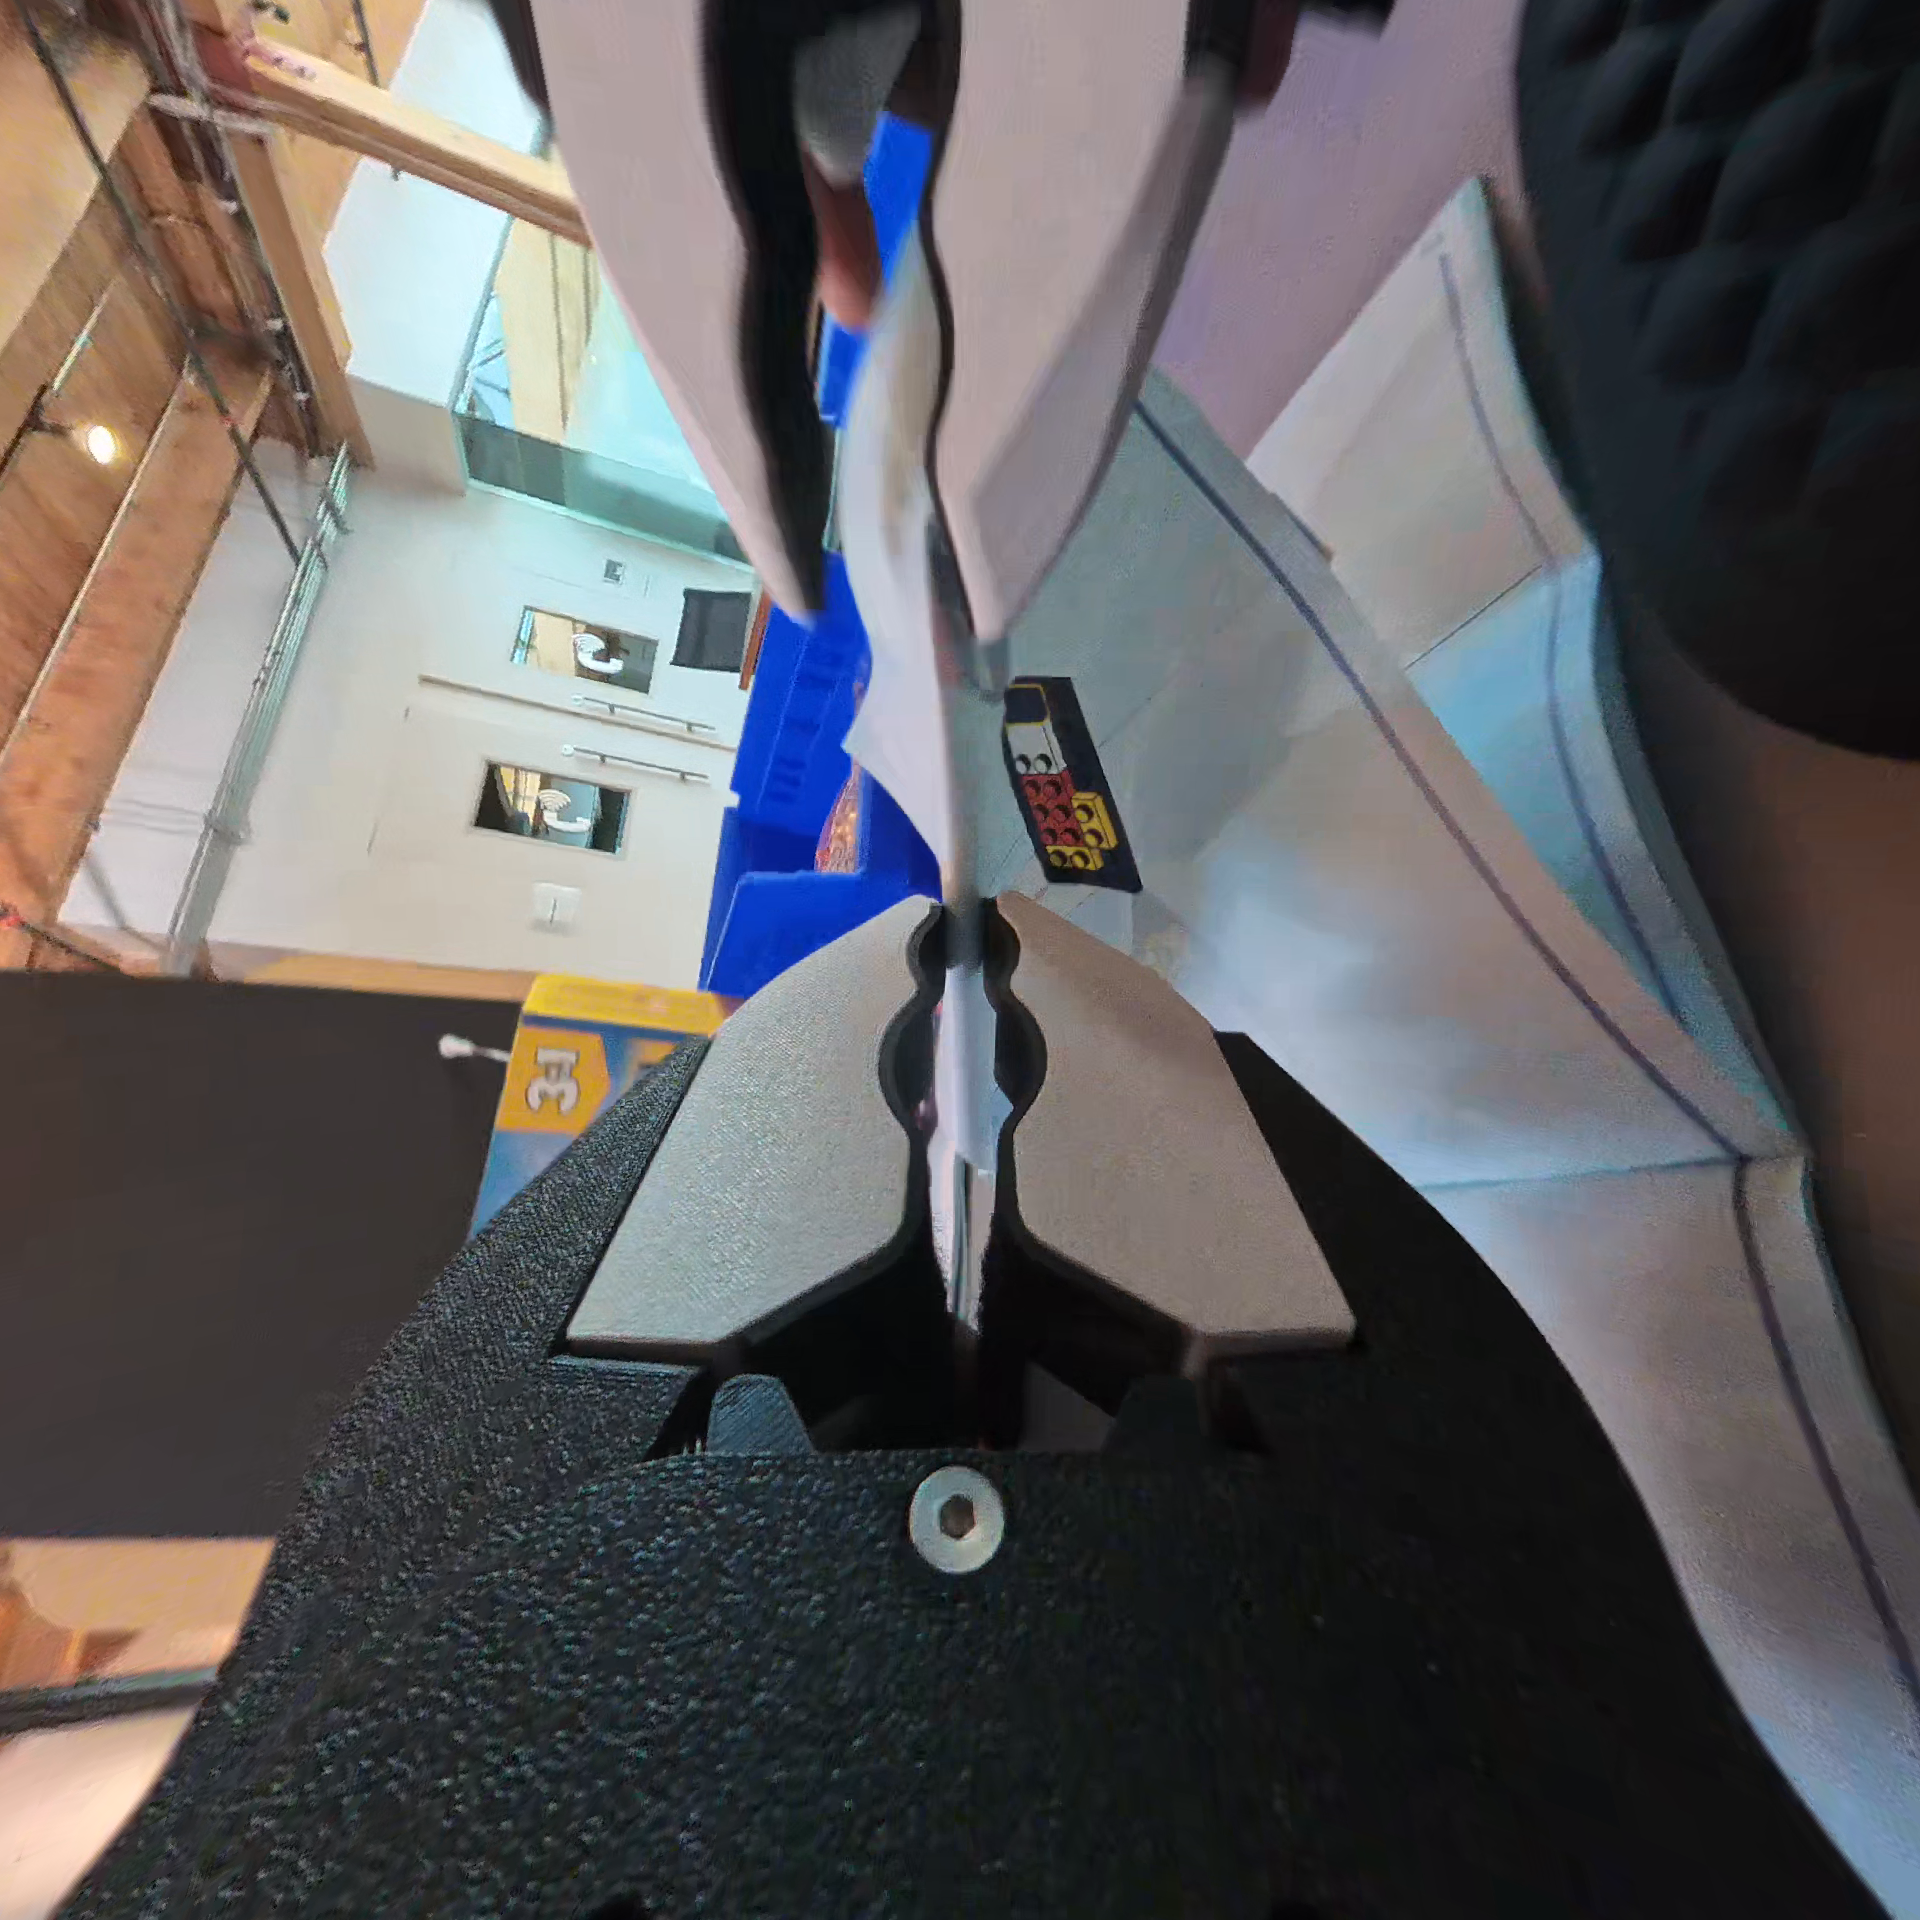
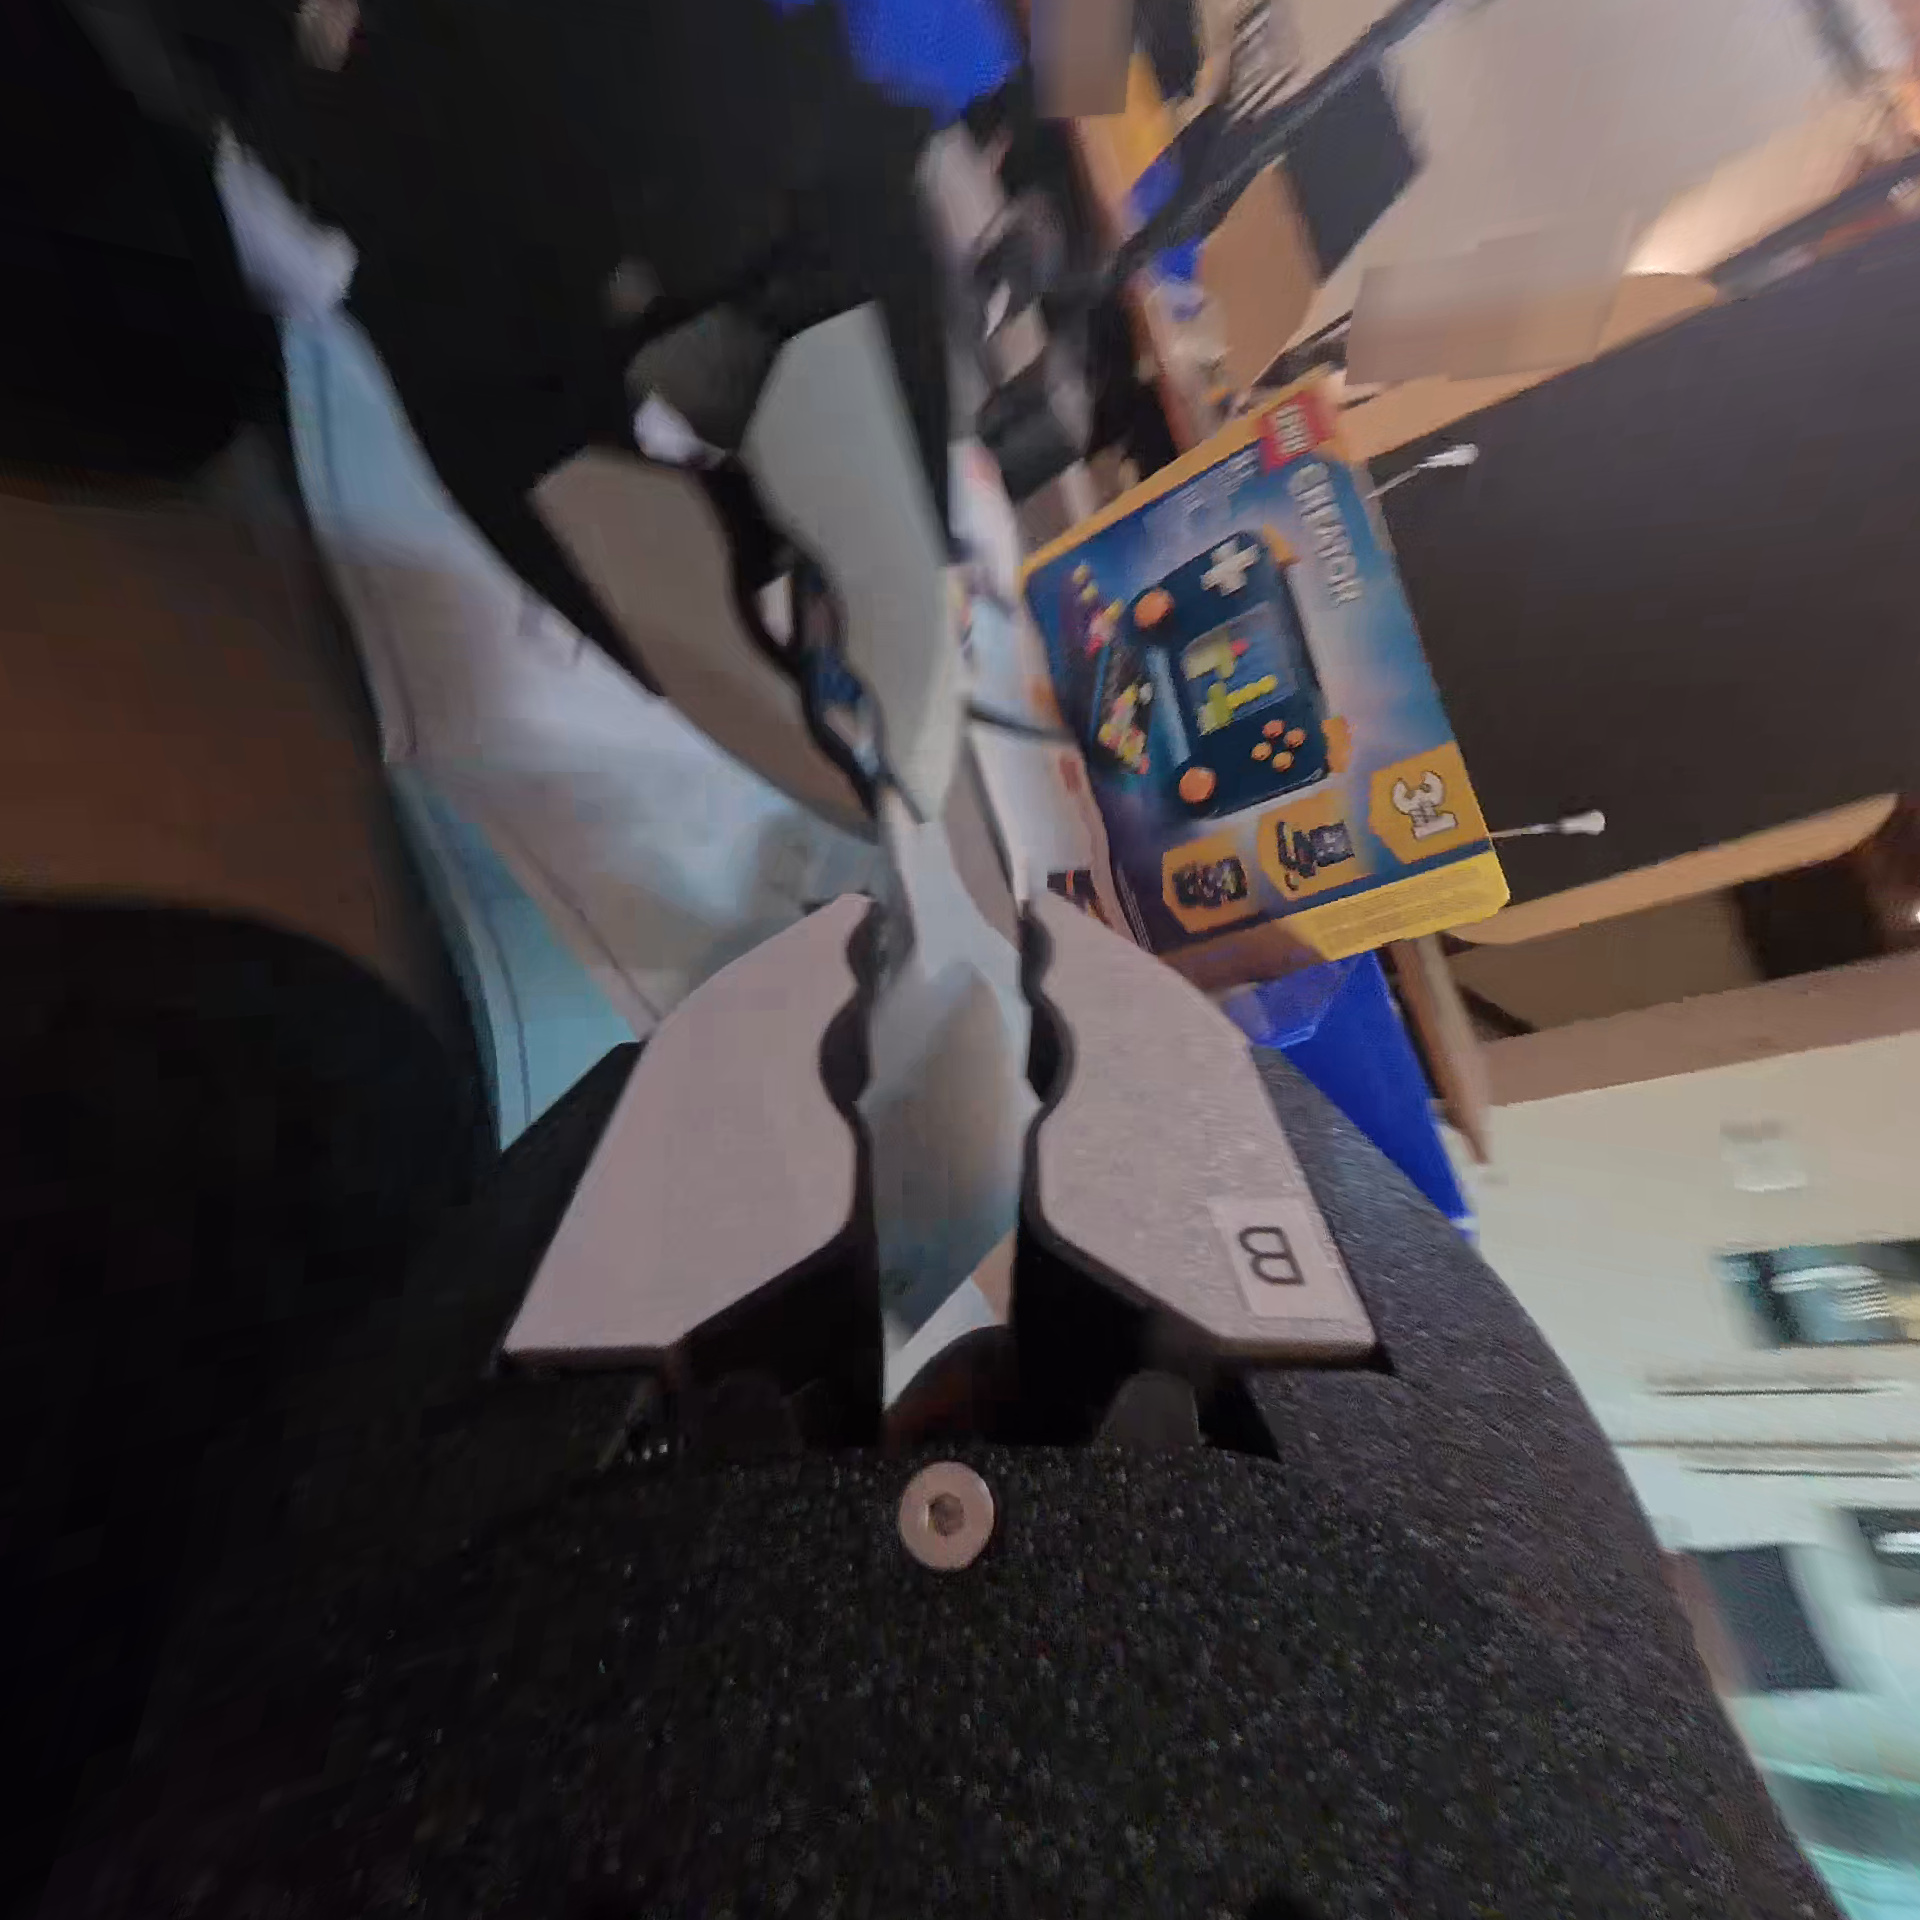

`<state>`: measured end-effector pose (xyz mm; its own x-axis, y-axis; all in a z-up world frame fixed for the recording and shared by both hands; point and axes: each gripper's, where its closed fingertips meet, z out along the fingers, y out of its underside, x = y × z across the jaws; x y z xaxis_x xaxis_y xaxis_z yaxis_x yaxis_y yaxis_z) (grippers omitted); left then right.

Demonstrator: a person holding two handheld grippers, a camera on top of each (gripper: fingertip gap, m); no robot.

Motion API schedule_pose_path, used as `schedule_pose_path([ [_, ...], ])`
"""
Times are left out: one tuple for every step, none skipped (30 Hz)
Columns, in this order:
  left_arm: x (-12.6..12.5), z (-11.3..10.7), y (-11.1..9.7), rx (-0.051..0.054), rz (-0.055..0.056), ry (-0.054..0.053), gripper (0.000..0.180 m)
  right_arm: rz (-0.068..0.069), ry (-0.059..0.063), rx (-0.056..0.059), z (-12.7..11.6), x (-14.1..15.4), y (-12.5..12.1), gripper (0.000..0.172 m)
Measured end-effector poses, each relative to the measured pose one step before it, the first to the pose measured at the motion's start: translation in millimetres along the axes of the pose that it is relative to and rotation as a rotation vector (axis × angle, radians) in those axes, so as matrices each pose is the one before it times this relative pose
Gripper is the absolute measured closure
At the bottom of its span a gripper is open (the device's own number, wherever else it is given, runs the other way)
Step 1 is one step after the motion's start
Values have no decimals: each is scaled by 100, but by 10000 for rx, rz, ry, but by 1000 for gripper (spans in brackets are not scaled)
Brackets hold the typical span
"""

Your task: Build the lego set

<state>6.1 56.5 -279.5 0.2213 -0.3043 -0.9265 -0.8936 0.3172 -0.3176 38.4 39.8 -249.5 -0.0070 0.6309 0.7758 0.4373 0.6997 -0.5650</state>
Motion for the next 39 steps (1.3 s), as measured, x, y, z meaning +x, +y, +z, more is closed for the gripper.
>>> schedule_pose_path([
  [-488,-442,494,0,-439,-186,175,1515,217,808,-451,1016,-622,127],
  [-567,-437,509,-17,-464,-215,175,1775,67,742,-333,865,-531,108],
  [-523,-419,425,-14,-437,-160,175,1957,-103,590,-216,651,-326,98],
  [-417,-362,278,20,-382,-107,175,1919,-401,487,-93,129,-238,93],
  [-310,-318,170,25,-275,-89,175,1712,-377,382,62,-18,-113,93],
  [-144,-245,141,-15,-116,-58,175,1262,-355,237,212,-257,6,95],
  [-58,-147,158,-59,3,-53,175,805,-334,129,320,-460,83,99],
  [-18,-84,153,-68,32,-61,175,415,-237,-33,388,-436,214,102],
  [36,-48,118,-47,8,-25,175,11,-257,-151,377,-545,296,106],
  [49,-33,66,-28,-17,13,175,-252,-115,-211,349,-408,302,115],
  [-15,-36,28,-22,-32,-4,175,-432,-110,-110,279,-487,133,127],
  [-62,-56,-3,-18,-35,-21,174,-546,-134,63,211,-622,-130,147],
  [-89,-90,-14,-4,-74,-10,172,-700,88,188,130,-406,-310,171],
  [-214,-183,51,-32,-202,-8,168,-874,441,110,117,26,-293,172],
  [-409,-349,229,-84,-511,57,161,-1052,376,-98,108,-86,-145,172],
  [-808,-526,322,-73,-1080,-2,152,-1136,172,-128,148,-430,-206,172],
  [-719,-760,75,111,-1576,275,143,-1076,101,-93,215,-587,-321,172],
  [-421,-1010,-299,289,-1917,582,136,-902,23,-120,318,-653,-279,172],
  [-253,-1213,-814,505,-2039,649,129,-675,-159,-141,433,-833,-201,172],
  [-171,-1266,-1243,744,-2075,513,121,-440,-272,-168,558,-910,-91,172],
  [83,-1195,-1291,753,-1919,475,116,-303,-284,-166,634,-863,-14,172],
  [-11,-1007,-914,540,-1651,166,116,-240,-240,-69,651,-776,-96,172],
  [-182,-802,-299,187,-1128,-123,116,-227,-203,-63,661,-707,-103,172],
  [-212,-619,271,-138,-596,-274,112,-269,-219,-116,664,-704,-67,172],
  [-224,-473,601,-335,-285,-384,109,-252,-200,-176,687,-628,-19,172],
  [-339,-368,779,-449,-215,-506,110,-177,-202,-237,696,-582,59,172],
  [-184,-253,732,-424,-165,-352,108,-104,-184,-207,666,-494,36,171],
  [106,-144,661,-365,-113,-85,103,-93,-139,-148,595,-394,-47,171],
  [-117,-91,614,-361,-88,-144,101,-167,7,-108,498,-171,-149,171],
  [-500,-60,570,-306,66,-306,103,-265,54,-83,401,-90,-218,171],
  [-701,-49,496,-240,161,-330,114,-281,-27,-48,346,-233,-286,171],
  [-425,-73,281,-78,151,-81,140,-191,-155,-11,344,-430,-308,171],
  [-25,-171,-29,161,175,169,174,9,-343,3,332,-650,-248,171],
  [-335,-288,-80,151,146,-62,178,215,-532,-79,216,-759,-5,167],
  [-928,-430,106,-71,242,-430,180,424,-407,-78,26,-360,157,154],
  [-1188,-510,191,-143,299,-599,180,631,-374,-25,-216,-43,257,138],
  [-1074,-480,268,-163,289,-518,180,825,-563,-31,-384,7,442,124],
  [-856,-371,468,-256,241,-391,179,960,-531,-42,-505,340,634,121],
  [-800,-231,641,-363,237,-379,179,957,-368,68,-574,790,713,126],
])
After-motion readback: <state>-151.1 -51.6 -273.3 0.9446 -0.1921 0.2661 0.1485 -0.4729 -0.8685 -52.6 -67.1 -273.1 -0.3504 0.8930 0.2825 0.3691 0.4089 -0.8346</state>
